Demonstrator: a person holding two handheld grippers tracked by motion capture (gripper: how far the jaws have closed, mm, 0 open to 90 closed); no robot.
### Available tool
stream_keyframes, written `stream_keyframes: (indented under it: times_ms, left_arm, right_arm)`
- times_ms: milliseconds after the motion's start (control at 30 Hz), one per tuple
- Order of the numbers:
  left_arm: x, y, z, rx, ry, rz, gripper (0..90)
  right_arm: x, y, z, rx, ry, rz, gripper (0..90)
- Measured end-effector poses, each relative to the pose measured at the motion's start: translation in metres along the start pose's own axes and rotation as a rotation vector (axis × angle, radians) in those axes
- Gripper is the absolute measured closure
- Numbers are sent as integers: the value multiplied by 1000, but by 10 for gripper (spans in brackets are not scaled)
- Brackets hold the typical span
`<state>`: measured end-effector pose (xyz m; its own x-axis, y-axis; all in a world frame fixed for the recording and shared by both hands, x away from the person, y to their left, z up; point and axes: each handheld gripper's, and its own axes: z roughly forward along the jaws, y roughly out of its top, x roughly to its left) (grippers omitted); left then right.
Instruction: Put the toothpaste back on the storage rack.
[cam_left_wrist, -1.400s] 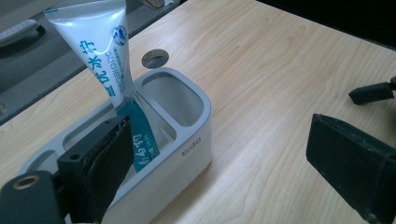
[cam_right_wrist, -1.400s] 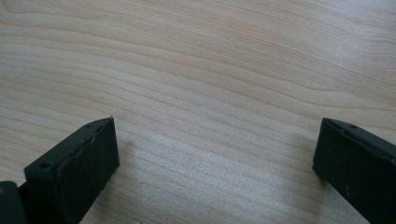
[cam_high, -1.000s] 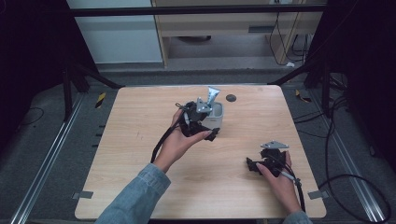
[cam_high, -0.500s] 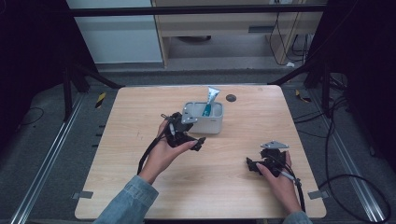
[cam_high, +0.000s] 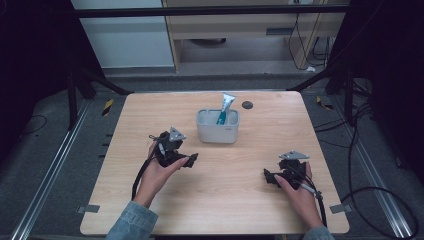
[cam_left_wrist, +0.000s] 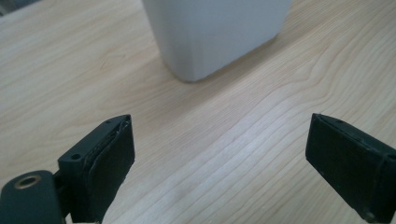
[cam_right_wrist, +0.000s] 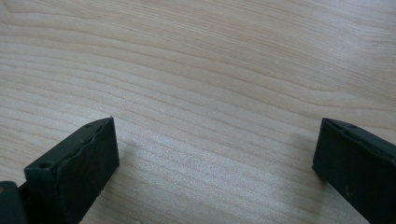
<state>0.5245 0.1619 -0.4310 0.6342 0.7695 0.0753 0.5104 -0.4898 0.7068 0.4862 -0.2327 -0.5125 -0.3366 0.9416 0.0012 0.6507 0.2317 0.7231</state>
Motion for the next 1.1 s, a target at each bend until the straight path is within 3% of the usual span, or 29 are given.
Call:
stream_keyframes:
  times_ms: [67,233,467,667,800,967,1100]
  left_arm:
    - [4,-2,1,26,17,17,75]
    - [18,-11,0,45,22,-15,69]
    - [45,-35,-1,87,66,-87,70]
    - [65,-52,1,78,76,-175,66]
    - [73,-60,4,91,94,-185,67]
    - [81,-68,6,75,92,-217,64]
    - [84,-72,8,74,87,-218,61]
  right_arm:
    - [0,0,0,0,0,0,4]
    - [0,0,0,-1,-1,-1,4]
    - [0,0,0,0,0,0,5]
    - [0,0,0,-1,-3,-4,4]
    - [0,0,0,-1,-3,-4,4]
    - [0,0,0,-1,-5,-5,4]
    - [0,0,0,-1,-4,-5,4]
